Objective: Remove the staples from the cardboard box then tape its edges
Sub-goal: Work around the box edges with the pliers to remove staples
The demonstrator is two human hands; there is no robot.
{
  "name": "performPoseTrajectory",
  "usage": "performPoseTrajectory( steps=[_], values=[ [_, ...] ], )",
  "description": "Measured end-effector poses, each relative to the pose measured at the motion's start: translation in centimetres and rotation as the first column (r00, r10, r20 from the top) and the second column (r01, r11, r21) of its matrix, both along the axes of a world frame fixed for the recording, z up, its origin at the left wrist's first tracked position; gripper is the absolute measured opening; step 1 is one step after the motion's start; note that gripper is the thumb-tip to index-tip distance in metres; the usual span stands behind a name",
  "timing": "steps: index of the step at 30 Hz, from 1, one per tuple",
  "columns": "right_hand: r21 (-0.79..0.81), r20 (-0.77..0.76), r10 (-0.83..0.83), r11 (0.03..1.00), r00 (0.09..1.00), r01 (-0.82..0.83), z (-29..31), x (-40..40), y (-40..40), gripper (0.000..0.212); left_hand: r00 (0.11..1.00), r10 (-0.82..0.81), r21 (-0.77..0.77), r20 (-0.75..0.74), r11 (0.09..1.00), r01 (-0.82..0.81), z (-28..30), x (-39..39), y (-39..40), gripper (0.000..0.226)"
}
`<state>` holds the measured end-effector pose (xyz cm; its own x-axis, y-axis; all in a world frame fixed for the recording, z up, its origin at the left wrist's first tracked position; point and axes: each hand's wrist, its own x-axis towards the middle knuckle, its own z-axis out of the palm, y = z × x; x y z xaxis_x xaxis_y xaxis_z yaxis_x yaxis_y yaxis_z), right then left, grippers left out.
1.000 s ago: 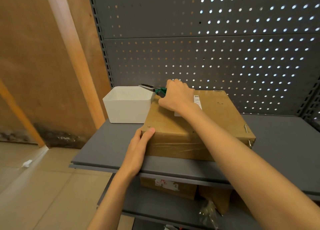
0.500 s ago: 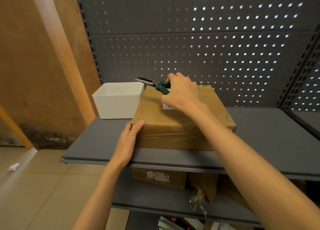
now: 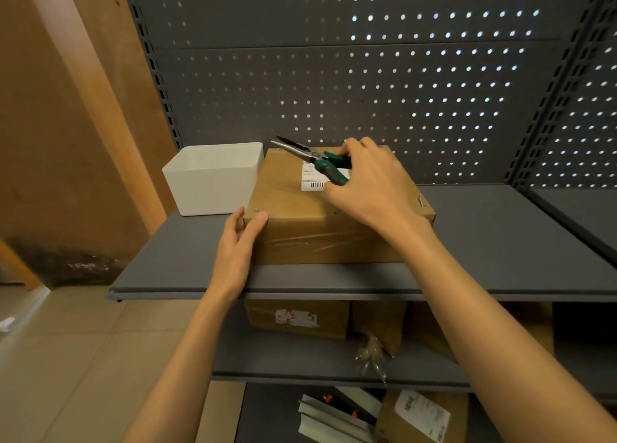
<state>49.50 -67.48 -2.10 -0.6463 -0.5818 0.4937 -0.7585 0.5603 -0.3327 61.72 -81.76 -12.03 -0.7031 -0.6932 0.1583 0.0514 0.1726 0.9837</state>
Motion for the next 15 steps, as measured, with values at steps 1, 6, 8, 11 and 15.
performPoseTrajectory(
  steps=[1, 6, 8, 11, 15],
  values=[
    [0.004, 0.006, -0.005, 1.0, 1.0, 0.005, -0.1, 0.1, 0.2, 0.04, 0.999, 0.025, -0.011, -0.026, 1.0, -0.025, 0.0, 0.1, 0.0, 0.08],
    [-0.04, 0.04, -0.082, 0.996, 0.996, 0.084, -0.2, 0.1, 2.1, 0.041, 0.978, 0.158, -0.249, -0.14, 0.95, -0.189, -0.1, 0.6, 0.8, 0.077],
    [-0.075, 0.047, -0.122, 0.989, 0.991, 0.125, -0.2, 0.1, 3.1, 0.039, 0.973, 0.17, -0.419, -0.159, 0.88, -0.222, 0.4, 0.8, 1.4, 0.076],
    [-0.078, 0.062, -0.18, 0.98, 0.982, 0.184, -0.4, 0.0, 4.7, 0.038, 0.979, 0.142, -0.633, -0.144, 0.748, -0.201, 1.9, 0.6, 2.4, 0.068],
    [-0.06, 0.076, -0.242, 0.967, 0.967, 0.247, -0.8, -0.3, 6.8, 0.038, 0.998, 0.05, -0.839, -0.031, 0.542, -0.053, 4.0, -0.7, 4.4, 0.055]
  ],
)
